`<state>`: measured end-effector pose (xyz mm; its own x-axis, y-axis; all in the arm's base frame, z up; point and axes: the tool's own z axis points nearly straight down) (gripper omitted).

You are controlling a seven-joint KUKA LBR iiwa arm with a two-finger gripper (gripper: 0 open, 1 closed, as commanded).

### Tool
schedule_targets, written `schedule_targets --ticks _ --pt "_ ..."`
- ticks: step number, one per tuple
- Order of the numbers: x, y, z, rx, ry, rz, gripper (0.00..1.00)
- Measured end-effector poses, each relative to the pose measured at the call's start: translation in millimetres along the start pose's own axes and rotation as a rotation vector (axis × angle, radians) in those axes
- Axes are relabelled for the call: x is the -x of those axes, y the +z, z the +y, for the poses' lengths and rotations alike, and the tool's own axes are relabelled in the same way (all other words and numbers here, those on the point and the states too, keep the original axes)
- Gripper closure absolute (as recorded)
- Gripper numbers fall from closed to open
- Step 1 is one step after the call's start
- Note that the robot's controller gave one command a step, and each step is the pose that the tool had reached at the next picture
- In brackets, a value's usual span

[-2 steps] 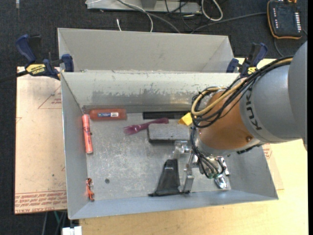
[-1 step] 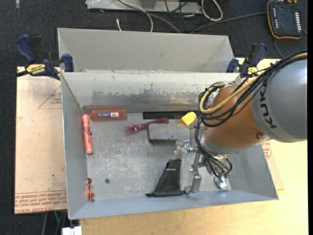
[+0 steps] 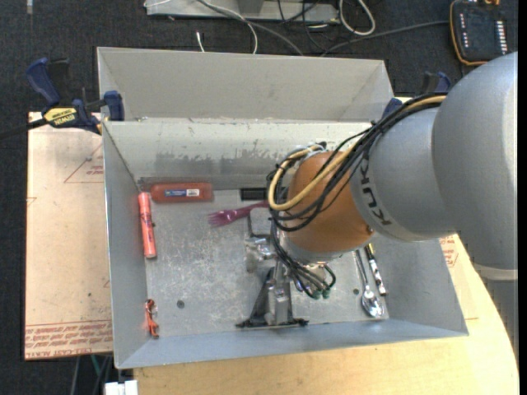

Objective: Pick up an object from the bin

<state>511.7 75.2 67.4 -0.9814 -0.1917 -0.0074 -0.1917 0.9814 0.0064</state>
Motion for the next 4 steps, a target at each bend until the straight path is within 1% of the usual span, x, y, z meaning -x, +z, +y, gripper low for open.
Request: schedule_targets --ticks 1,2,3,4 --pt "-33.8 -3 -23 -0.006 0.067 -0.004 1.0" --pt "-33.7 -3 -23 -0.006 0.066 -0.004 1.0" --pt "-29.9 -28 -20 -0.005 0.071 0.008 1.0" --pt "-25.6 -2 30 -0.005 -0.07 0.006 1.0"
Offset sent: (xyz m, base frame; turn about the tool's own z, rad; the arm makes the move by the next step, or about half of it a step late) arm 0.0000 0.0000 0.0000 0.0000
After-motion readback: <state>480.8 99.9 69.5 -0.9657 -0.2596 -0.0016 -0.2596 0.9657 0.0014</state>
